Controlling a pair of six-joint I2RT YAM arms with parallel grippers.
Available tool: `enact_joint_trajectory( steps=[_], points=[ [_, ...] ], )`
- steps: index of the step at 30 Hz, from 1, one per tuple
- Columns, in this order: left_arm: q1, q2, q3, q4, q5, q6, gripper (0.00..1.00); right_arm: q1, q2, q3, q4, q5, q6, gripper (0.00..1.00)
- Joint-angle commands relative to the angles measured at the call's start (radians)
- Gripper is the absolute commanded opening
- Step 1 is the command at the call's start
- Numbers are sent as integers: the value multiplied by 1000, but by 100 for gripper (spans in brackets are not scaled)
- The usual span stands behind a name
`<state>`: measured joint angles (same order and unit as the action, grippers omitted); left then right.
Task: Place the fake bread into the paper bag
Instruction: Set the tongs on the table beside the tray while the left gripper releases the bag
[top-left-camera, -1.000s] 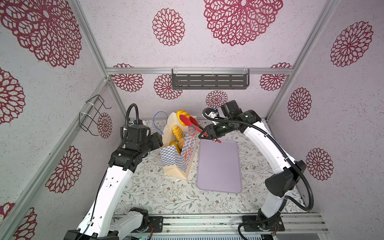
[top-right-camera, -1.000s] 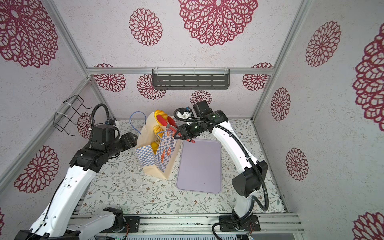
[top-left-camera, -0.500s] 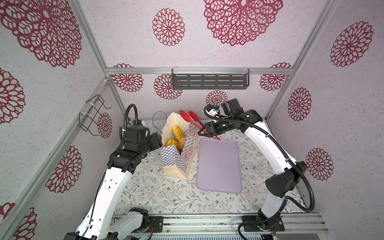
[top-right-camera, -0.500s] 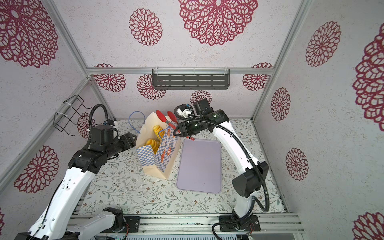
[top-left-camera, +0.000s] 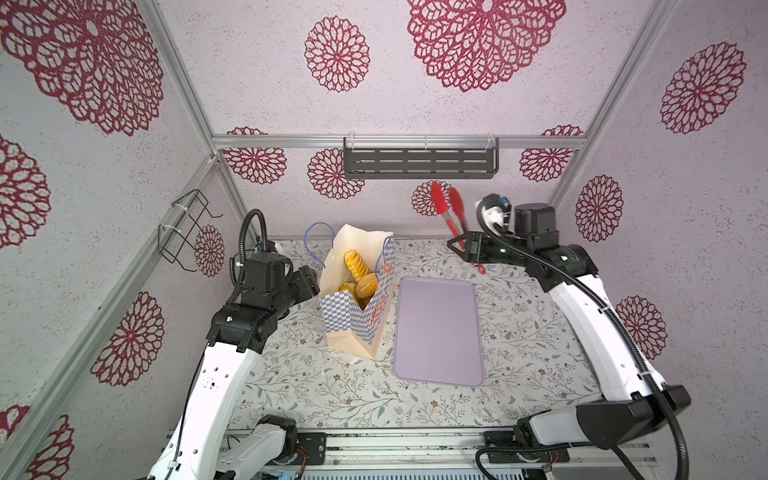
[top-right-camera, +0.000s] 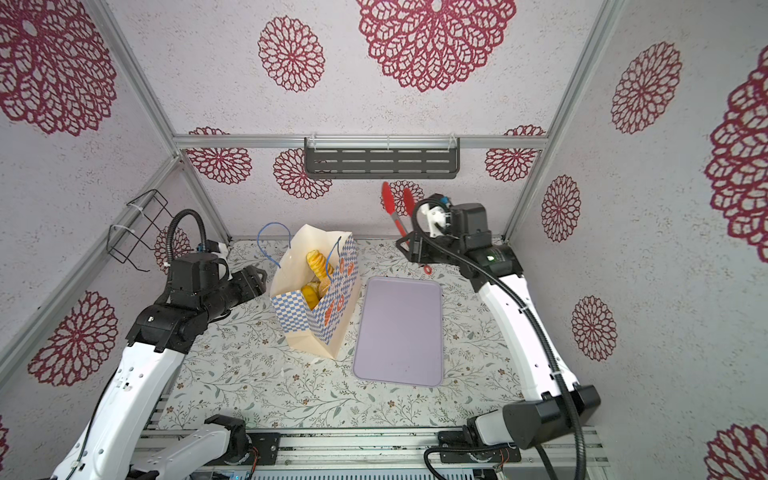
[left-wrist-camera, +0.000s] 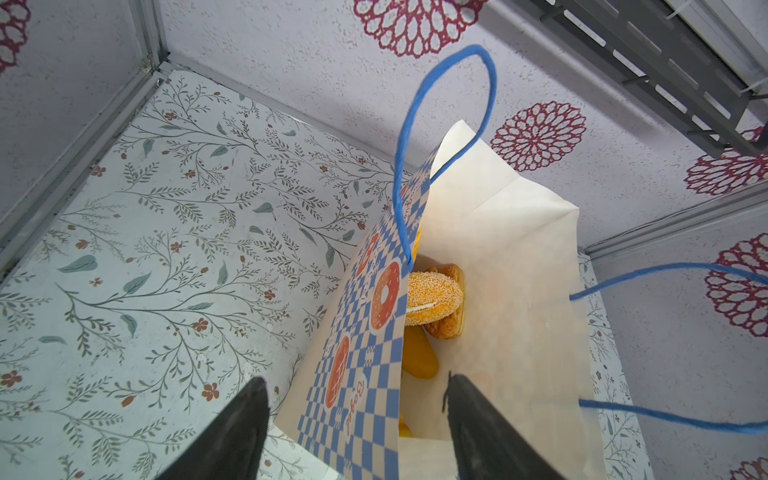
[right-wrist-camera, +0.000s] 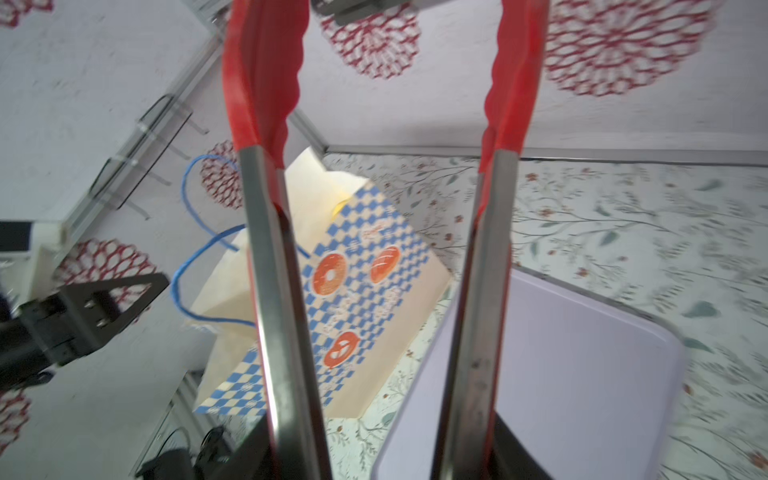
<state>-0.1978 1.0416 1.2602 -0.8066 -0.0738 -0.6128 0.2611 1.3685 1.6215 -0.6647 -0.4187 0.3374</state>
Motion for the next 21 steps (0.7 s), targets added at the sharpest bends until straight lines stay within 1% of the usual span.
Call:
enact_joint_trajectory(
  steps=[1,3,5,7,12,17,21],
  points=[
    [13,-12,2,7,-10,13,71,-114,-35,-116,25,195,25,54],
    [22,-13,-4,18,-2,16,72,-185,-13,-191,-19,287,5,54],
    [38,-12,-18,37,20,15,72,-234,23,-267,-24,345,-26,54],
    [63,-9,-37,58,51,11,72,-255,69,-323,-15,423,-50,53],
    [109,-11,-82,105,120,-1,72,-266,178,-373,48,534,-52,53],
    [135,-22,-102,117,151,9,72,-270,267,-383,67,596,-64,55],
    [154,-35,-134,134,178,10,72,-301,302,-426,93,590,-60,57]
  ],
)
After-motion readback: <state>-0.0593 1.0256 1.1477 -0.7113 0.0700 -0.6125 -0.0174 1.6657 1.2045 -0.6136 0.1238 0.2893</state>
